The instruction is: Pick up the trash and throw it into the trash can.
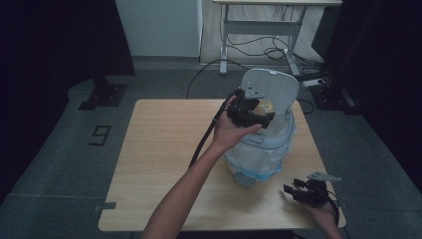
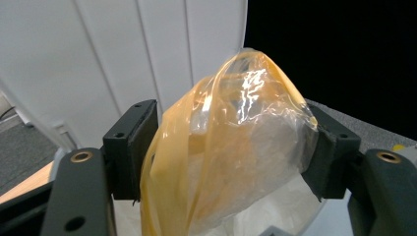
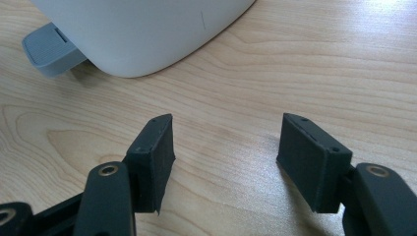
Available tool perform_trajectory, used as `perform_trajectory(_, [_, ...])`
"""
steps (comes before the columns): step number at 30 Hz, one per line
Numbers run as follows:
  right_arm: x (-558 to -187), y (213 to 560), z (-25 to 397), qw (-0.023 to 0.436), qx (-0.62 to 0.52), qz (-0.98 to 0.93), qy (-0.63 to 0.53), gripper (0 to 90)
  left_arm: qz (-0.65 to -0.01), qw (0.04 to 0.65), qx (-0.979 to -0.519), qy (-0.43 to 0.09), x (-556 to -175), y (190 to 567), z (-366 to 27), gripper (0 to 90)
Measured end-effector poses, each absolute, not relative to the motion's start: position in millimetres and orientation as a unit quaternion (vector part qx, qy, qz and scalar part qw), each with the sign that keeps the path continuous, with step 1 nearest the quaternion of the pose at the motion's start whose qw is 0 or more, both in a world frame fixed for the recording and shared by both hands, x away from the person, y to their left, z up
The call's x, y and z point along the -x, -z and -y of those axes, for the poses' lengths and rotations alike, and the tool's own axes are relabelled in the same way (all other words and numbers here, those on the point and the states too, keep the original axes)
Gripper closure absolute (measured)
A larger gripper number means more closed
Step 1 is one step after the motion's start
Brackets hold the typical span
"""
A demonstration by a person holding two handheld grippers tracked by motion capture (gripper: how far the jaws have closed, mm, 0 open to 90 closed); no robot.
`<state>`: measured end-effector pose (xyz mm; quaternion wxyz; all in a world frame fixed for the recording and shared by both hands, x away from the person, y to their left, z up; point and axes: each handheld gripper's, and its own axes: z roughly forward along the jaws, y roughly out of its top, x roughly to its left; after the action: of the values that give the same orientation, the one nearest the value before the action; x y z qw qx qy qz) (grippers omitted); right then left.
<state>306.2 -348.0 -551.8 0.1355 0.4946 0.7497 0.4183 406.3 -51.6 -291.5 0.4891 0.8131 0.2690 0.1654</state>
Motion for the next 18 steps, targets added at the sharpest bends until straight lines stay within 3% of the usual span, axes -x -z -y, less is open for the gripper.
perform_trajectory(15, [-306.2,551.8,348.1,0.135,-0.495,-0.750,-0.418,37.8,-0.271,0.491,-0.812,-0.160,-416.7,294.8,58.6,30.0])
perform_trajectory(18, [-306.2,551.8,348.0,0.135,-0.495,-0.750,-0.418,37.9,-0.276,0.490,-0.811,-0.161,-417.7,295.4,59.2,24.9])
